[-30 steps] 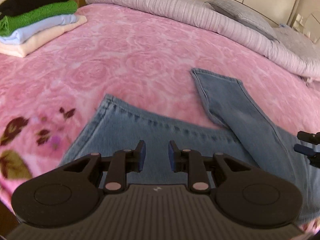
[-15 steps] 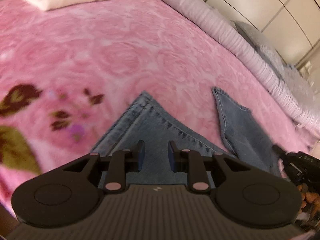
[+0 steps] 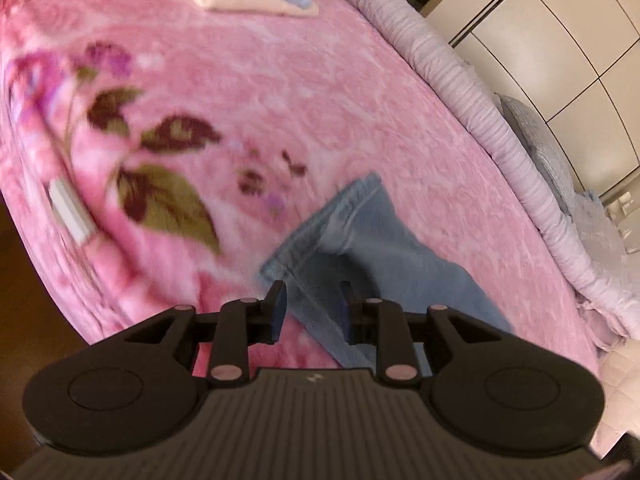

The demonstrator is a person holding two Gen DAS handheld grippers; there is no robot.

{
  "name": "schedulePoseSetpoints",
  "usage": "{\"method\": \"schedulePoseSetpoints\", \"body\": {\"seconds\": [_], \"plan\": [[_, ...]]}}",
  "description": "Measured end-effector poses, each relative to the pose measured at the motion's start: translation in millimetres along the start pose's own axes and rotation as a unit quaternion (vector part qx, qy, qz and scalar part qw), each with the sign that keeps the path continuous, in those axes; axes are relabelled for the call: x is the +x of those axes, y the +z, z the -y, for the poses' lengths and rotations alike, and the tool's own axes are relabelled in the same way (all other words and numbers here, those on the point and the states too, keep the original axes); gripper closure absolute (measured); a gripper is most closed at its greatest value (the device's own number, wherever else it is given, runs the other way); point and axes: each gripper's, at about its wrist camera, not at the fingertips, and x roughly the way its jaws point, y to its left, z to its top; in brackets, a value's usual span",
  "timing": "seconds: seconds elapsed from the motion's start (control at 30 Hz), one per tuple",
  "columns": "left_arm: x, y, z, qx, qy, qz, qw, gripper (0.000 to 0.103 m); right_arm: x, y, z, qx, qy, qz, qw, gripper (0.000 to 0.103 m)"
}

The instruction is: Fold clothes

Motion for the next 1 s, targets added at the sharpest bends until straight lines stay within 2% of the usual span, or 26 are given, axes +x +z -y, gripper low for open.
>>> {"method": "schedulePoseSetpoints", "body": {"seconds": [0.13,0.3,0.37,0.47,0.53,0.73,0.87,1.0], "plan": [[9,-7,8,-0.005,-0.02,-0.008,0.9998,0.081,-25,-27,5,-0.046,-0.091,-0.01,0.995,0.085],[18,-8,17,-0.013,-0.023,0.001,0.9996,0.081,-31,-48,-5,-0.114,-0.134,-0.019,0.984,0.084],[14,-8,18,-0.024,-0.037,0.01,0.999,0.08,-31,-57,-13,-0.168,-0.151,-0.023,0.974,0.084],[7,-9,19,-0.029,-0.051,0.018,0.9981,0.077,-24,-73,-24,-0.255,-0.181,-0.038,0.949,0.084],[6,-8,17,-0.037,-0.055,0.024,0.9975,0.076,-21,-82,-28,-0.28,-0.19,-0.038,0.94,0.084],[12,-2,12,-0.079,-0.066,0.039,0.9939,0.072,-14,-89,-29,-0.297,-0.197,-0.042,0.933,0.083],[25,3,17,-0.07,-0.05,0.034,0.9957,0.074,-13,-96,-30,-0.31,-0.209,-0.04,0.926,0.079],[36,1,20,-0.044,-0.024,0.035,0.9981,0.074,-11,-104,-34,-0.342,-0.226,-0.038,0.911,0.079]]}}
